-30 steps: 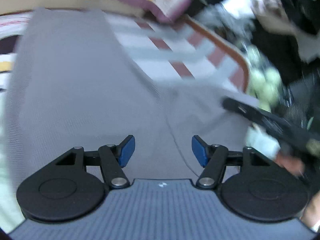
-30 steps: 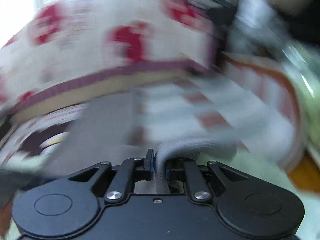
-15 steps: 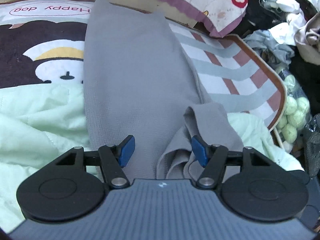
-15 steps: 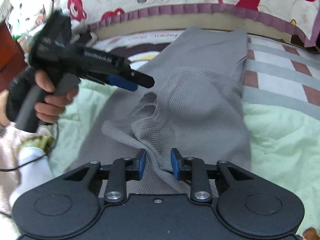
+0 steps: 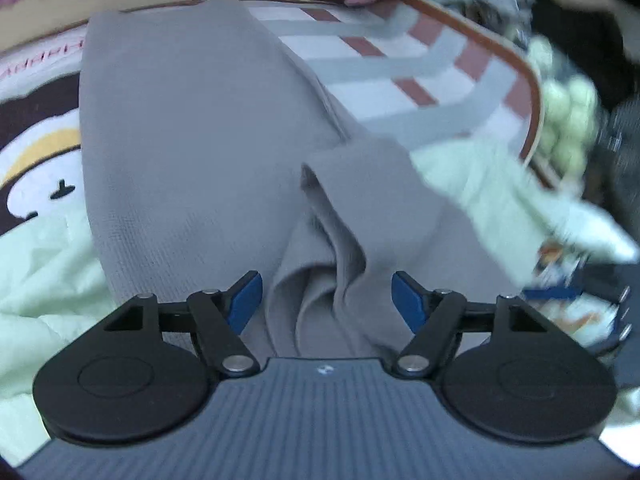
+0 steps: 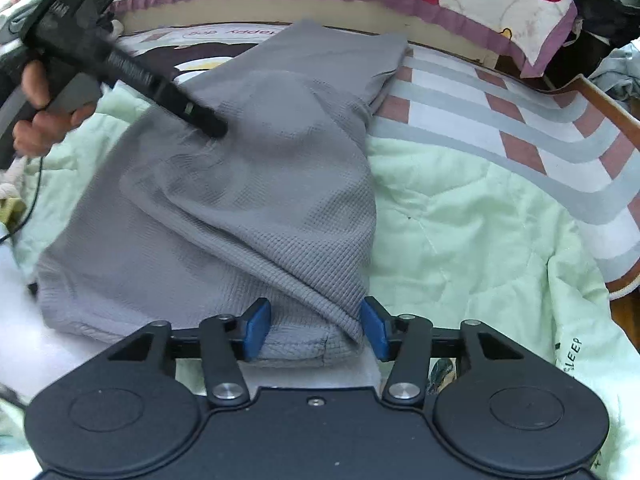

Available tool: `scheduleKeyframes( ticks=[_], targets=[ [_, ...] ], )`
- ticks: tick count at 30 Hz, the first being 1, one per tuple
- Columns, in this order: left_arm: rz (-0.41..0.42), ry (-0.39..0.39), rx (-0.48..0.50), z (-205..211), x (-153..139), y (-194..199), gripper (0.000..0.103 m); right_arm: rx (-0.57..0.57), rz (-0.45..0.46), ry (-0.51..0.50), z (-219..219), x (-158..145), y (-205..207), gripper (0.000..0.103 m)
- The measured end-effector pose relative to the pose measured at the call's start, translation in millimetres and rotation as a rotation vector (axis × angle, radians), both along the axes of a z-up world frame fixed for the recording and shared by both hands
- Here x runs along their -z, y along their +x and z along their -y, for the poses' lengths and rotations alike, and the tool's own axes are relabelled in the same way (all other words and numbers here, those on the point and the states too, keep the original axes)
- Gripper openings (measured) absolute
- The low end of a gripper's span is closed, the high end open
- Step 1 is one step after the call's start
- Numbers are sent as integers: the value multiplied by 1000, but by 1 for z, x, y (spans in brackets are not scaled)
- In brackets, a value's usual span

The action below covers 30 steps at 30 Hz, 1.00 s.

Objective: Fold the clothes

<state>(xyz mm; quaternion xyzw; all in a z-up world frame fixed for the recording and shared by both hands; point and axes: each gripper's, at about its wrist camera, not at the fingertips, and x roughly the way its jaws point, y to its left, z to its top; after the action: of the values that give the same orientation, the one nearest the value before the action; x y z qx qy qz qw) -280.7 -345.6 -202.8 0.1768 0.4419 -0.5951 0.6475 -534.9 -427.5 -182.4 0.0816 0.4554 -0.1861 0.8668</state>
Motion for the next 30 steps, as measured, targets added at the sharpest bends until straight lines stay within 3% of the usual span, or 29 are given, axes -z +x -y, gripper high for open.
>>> scheduleKeyframes(
  ticks=[2, 4, 5, 6, 8, 11, 13, 19, 24, 27, 30],
  targets=[
    [72, 17, 33, 1, 5, -11, 71, 30, 12, -19, 4, 3, 4, 55],
    [138, 54, 56, 4, 5, -19, 72, 69, 40, -61, 4, 3, 2, 47],
    [160, 53, 71, 4, 2, -21, 72, 89, 62, -90, 2, 1, -1, 8],
    [177, 49, 87, 2, -2, -23, 72, 111, 86, -117, 1, -1, -5, 4],
    [220, 50, 118, -1, -7, -24, 73, 175, 181, -110, 0, -15, -17, 4],
    [303, 70, 155, -5, -5, -26, 73, 208, 165, -52, 5, -9, -22, 4],
    [331, 74, 158, -7, -1, -27, 74, 205, 117, -66, 4, 1, -20, 4],
    [396, 13, 170, -2, 5, -31, 74, 241, 105, -46, 1, 14, -19, 8],
    [507, -11, 138, 11, 10, -24, 76, 220, 79, -60, -4, 14, -15, 8],
    [459, -71, 36, 9, 0, -10, 71, 213, 78, -68, -3, 16, -15, 7],
    [409, -66, -209, 1, -11, 12, 70, 232, 91, -47, 0, 15, -19, 5]
  ],
)
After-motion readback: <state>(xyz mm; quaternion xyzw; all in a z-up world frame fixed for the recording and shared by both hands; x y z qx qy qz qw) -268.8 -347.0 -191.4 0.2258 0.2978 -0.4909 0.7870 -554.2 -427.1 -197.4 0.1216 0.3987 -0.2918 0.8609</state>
